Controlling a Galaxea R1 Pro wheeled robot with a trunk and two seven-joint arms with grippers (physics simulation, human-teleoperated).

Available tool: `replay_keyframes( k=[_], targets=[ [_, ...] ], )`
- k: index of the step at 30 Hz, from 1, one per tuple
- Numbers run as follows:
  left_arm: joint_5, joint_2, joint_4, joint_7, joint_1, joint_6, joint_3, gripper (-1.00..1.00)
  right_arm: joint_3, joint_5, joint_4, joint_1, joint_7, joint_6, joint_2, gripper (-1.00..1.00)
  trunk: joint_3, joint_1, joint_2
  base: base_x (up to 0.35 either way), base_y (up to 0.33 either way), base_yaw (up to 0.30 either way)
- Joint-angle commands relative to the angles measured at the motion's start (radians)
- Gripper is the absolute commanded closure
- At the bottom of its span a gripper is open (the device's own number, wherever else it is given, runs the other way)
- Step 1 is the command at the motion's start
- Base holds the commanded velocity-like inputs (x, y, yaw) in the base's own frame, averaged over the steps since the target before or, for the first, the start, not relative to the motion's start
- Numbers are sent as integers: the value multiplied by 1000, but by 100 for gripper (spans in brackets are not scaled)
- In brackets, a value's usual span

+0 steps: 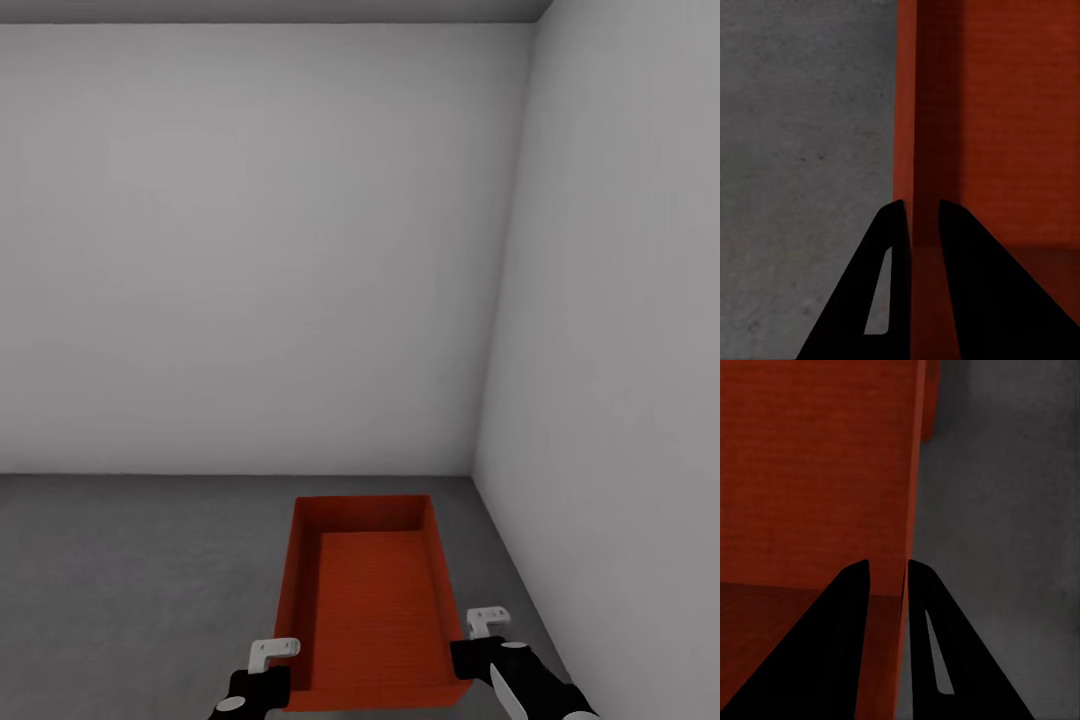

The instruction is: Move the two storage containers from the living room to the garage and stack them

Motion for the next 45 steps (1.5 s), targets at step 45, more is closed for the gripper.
replay_keyframes(
  k=[45],
  targets=[
    [3,33,-2,6,-1,-38,-5,100,-5,1,0,0,8,6,-13,100,-1,0,-1,280,0,-1]
  ],
)
